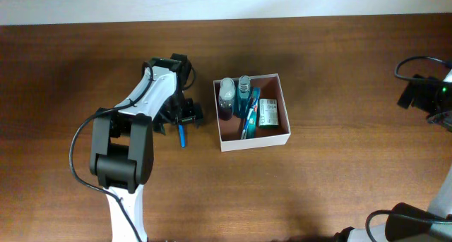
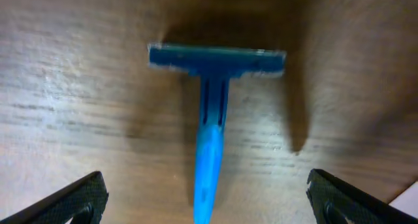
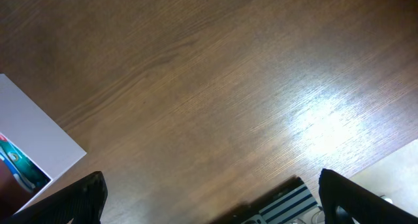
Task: Pack container
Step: 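Lower and close the left gripper on the razor handle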
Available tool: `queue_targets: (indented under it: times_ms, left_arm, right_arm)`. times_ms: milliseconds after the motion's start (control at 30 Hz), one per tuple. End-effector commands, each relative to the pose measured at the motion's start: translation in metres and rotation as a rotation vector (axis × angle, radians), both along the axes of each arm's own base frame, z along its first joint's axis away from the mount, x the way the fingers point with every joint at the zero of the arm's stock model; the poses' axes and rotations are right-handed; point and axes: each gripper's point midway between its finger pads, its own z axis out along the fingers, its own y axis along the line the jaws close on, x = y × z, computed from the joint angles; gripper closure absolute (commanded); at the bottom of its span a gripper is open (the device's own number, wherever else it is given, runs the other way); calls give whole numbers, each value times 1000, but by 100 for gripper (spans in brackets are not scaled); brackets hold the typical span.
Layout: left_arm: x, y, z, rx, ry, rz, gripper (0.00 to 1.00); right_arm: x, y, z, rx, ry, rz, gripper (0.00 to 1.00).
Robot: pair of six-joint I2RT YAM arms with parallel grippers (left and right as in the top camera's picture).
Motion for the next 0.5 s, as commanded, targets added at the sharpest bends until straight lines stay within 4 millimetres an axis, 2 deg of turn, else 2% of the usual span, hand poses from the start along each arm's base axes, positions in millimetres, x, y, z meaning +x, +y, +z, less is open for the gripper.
queue_targets:
  times_ms: [0,267,467]
  left_arm:
    - [3,1,-4,-14,-7,-22,1]
    - [-1,3,-9,-5,-1,-23,1]
    - [-12,6,-28,-2,17,-24,1]
  right_arm:
    - [-2,0,3,-1,-14,-3,1]
    - [-2,0,3,-1,-14,-3,1]
    - [-2,0,3,-1,-14,-3,2]
